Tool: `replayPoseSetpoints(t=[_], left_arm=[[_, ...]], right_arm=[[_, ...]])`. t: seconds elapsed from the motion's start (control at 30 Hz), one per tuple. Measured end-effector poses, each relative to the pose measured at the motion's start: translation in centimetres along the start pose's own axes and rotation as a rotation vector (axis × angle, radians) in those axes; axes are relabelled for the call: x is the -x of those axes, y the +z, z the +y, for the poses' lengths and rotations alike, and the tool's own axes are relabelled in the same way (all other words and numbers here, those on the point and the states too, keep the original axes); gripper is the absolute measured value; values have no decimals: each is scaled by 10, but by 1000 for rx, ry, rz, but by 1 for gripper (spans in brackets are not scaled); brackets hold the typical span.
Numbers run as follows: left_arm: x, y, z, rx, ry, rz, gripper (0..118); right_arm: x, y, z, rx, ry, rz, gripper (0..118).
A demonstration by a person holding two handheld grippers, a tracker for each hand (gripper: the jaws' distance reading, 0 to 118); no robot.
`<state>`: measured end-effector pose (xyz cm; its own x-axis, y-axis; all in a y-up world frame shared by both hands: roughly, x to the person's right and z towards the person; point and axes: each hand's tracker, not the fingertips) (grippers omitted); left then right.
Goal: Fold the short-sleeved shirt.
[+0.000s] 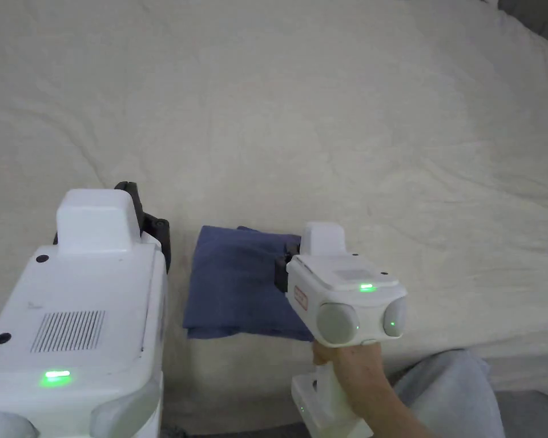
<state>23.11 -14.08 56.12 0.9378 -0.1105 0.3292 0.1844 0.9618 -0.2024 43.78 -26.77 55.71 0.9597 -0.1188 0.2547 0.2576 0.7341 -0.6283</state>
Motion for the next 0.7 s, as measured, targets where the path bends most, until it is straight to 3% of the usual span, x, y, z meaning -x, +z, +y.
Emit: replayPoseSetpoints(t=[0.1,0.2,0.23,0.33,0.43,0.53,0.7], left_arm=[[7,-4,-2,23,12,2,2],[16,-15,-1,78,70,-40,24],[23,-22,1,99,127,-90,43],[41,-56,6,247,199,-254,117],[63,-95,0,391,347,-546,118],[80,-141,-24,652,497,-699,118],[93,-190,-78,793,614,-839,118]], right_arm=[[2,-19,-17,48,-9,-38,1],[5,-14,-15,24,6,-52,1],[5,-13,-14,28,14,-53,1],[0,-12,-14,30,-4,-39,1],[-1,-11,-14,33,-26,-35,1],[-1,-10,-13,37,-29,-35,1],[-3,-10,-10,47,-39,-27,1]])
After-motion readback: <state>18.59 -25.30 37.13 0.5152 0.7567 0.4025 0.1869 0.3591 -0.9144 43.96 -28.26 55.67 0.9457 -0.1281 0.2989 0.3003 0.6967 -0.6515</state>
